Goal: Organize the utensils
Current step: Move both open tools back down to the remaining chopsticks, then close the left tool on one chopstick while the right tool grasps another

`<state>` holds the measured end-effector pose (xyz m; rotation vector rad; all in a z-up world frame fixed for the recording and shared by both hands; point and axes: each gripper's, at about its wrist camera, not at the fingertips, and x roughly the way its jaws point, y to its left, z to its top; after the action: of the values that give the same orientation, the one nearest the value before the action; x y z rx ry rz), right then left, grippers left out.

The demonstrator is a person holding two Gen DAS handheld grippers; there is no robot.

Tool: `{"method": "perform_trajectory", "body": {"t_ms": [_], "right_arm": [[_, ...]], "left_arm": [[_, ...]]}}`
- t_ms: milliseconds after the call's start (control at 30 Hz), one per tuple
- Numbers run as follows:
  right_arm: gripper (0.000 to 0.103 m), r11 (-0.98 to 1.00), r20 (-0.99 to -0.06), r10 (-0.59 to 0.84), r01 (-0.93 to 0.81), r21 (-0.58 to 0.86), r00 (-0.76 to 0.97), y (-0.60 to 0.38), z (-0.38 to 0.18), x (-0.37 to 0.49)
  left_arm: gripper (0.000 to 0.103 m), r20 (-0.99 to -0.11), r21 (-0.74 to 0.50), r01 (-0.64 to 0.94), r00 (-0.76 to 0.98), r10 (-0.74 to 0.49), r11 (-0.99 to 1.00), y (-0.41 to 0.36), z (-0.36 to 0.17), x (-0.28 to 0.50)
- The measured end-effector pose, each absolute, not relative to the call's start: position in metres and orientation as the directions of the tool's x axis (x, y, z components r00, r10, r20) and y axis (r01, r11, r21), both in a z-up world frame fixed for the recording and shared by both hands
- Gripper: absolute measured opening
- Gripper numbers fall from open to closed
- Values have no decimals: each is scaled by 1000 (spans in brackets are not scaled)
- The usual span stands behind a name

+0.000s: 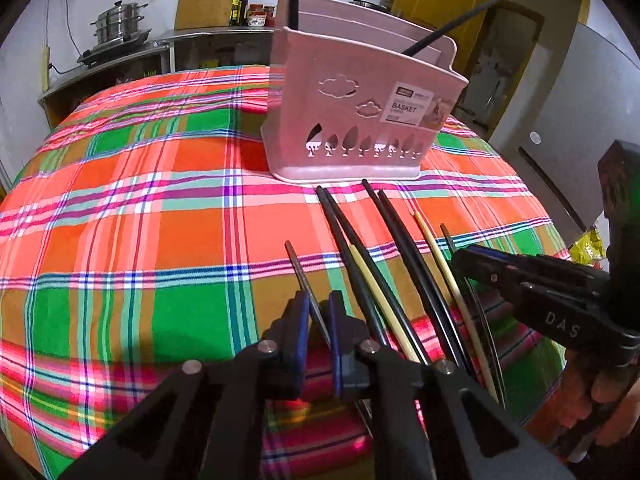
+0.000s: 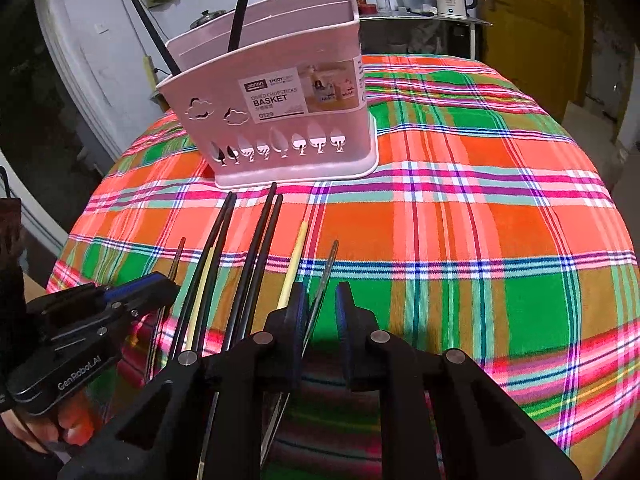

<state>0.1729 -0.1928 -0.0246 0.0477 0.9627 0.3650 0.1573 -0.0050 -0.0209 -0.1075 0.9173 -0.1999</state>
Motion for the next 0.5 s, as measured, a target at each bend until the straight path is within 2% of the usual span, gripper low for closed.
{"method": "perform_trajectory", "body": {"t_ms": [67, 100, 200, 500], "right_arm": [[14, 940, -796, 314, -285, 186, 517, -191, -25, 175], [8, 944, -799, 300, -284, 170, 520, -189, -25, 176], [5, 946, -800, 295, -279, 166, 522, -188, -25, 178], [4, 931, -753, 342, -309, 192, 563, -192, -2, 166]], "left_arm": [[10, -778, -160, 127, 595, -204, 979, -8, -21, 159], [10, -778, -152, 128, 596, -199, 980, -8, -21, 160], [8, -779, -131, 128, 600, -182, 983, -11, -21, 160], [5, -751, -120, 163, 630, -197, 979, -16, -4, 153]]}}
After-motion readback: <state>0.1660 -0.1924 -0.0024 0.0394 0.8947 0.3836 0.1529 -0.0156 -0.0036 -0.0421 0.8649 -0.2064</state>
